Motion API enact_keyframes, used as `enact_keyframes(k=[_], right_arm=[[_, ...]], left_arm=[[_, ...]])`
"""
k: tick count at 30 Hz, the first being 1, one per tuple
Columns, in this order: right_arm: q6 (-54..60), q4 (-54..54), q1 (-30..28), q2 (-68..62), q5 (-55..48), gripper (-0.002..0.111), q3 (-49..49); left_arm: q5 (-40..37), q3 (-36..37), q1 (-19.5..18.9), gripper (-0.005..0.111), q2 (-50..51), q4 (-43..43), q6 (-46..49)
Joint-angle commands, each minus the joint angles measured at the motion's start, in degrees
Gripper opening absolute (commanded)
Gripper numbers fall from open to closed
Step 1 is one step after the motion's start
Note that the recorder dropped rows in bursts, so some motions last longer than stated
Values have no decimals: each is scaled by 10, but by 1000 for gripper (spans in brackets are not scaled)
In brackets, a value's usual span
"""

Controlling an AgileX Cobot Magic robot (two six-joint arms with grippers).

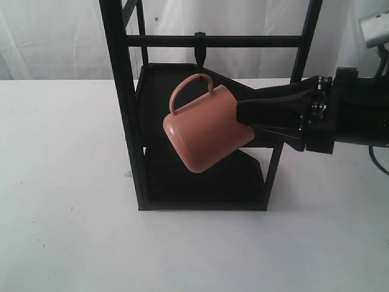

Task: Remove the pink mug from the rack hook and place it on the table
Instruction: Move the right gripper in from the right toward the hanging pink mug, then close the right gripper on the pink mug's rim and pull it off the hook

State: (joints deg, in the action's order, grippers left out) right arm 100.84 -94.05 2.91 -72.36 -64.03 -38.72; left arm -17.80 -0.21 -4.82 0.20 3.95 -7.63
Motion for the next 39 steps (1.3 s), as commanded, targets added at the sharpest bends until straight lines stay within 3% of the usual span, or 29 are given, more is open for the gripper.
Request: enact_keyframes(k=[1, 32, 39], right_arm=[[9, -7, 0, -21, -15, 58, -1], [23, 29, 98, -30, 15, 57, 0], [23, 29, 98, -30, 15, 40, 0]], left_arm=[[-9, 2, 4, 0, -2, -2, 1], [-9, 2, 4, 0, -2, -2, 1], [-9, 2, 4, 0, -2, -2, 1]])
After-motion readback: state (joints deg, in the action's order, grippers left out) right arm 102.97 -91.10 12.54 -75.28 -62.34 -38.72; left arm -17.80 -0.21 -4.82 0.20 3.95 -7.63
